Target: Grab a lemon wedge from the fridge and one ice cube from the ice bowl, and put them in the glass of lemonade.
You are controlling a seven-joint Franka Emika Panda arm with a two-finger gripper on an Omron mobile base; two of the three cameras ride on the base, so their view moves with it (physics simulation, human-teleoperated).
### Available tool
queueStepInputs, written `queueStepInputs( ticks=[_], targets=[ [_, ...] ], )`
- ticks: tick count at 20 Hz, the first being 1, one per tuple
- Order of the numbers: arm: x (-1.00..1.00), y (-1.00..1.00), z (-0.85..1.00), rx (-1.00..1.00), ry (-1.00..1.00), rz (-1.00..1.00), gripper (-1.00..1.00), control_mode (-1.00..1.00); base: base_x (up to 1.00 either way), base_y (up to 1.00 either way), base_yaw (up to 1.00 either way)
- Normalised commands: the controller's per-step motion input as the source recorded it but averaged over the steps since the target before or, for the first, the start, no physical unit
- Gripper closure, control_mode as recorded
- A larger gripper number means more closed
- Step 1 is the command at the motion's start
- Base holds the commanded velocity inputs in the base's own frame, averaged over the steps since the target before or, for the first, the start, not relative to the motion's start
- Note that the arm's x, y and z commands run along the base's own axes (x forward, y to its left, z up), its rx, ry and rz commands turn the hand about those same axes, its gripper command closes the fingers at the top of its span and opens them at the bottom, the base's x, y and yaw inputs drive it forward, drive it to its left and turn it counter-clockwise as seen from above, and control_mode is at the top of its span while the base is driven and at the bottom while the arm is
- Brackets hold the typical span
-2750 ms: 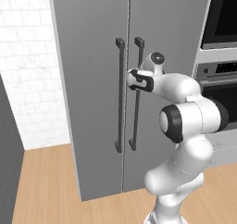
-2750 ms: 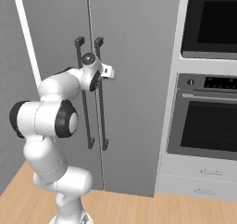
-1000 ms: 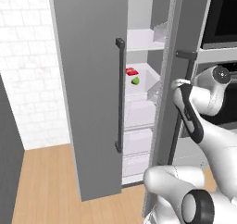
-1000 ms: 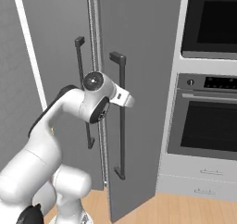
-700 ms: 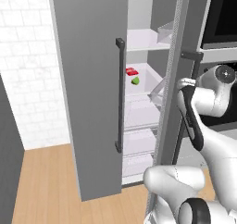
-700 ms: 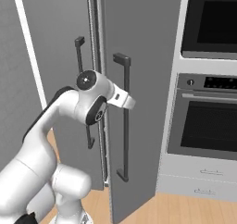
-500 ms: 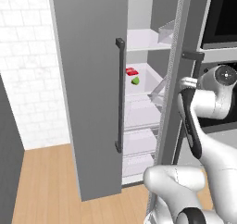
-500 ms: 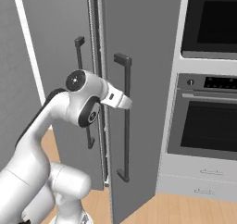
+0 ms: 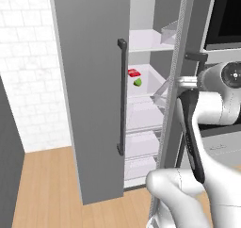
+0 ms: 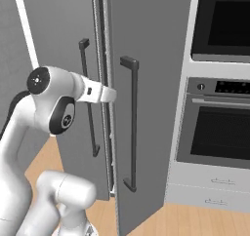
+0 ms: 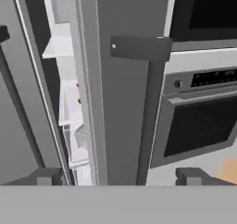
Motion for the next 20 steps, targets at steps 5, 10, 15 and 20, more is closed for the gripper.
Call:
queueStepInputs(
  ticks=[5, 10, 15, 20],
  targets=[
    [0.47, 1.0, 0.04, -0.26, 0.16, 0.29, -1.0, -1.0, 0.0, 0.0, 0.0],
    [0.5, 0.7, -0.24, -0.44, 0.32, -0.05, -1.0, -1.0, 0.0, 0.0, 0.0],
    [0.88, 0.1, -0.34, -0.38, 0.36, -0.13, -1.0, -1.0, 0.0, 0.0, 0.0],
    [0.81, -0.01, -0.08, -0.28, 0.18, -0.08, -1.0, -1.0, 0.0, 0.0, 0.0]
  ],
)
